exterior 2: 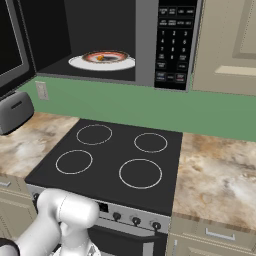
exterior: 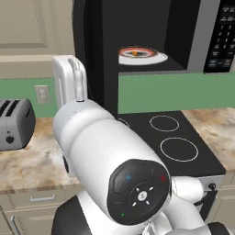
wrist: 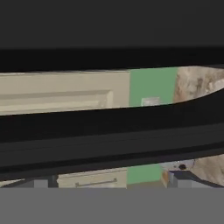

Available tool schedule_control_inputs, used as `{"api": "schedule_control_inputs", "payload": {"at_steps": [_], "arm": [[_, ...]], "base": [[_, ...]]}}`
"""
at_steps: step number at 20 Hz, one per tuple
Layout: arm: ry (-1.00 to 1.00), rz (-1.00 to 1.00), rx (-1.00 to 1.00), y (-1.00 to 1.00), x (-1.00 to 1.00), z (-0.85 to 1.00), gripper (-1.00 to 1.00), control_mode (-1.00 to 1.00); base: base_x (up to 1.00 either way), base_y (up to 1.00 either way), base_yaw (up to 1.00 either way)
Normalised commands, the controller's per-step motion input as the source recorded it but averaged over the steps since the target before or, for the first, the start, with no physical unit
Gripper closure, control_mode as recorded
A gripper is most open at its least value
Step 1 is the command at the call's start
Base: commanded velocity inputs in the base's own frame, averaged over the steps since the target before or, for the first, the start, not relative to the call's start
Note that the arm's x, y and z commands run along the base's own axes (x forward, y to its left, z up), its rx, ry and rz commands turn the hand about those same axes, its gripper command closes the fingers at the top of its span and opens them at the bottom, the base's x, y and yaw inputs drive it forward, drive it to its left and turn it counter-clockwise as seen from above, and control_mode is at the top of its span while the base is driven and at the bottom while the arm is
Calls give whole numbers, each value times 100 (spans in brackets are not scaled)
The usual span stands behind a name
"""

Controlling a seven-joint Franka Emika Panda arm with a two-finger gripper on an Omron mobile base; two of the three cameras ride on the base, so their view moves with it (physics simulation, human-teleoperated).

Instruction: Transport the shrimp from the fridge to the microwave and turn on the microwave.

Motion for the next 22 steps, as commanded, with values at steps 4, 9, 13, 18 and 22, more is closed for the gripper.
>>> {"api": "schedule_control_inputs", "payload": {"at_steps": [4,9,13,18,22], "arm": [[-4,-13,0,-16,4,0,-100,-100],[-3,-12,0,-25,2,0,-100,-100],[0,-15,1,-51,0,0,-100,-100],[0,-15,2,-55,1,0,-100,-100],[0,-15,1,-54,10,0,-100,-100]], "base": [[0,0,0],[0,0,0],[0,0,0],[0,0,0],[0,0,0]]}}
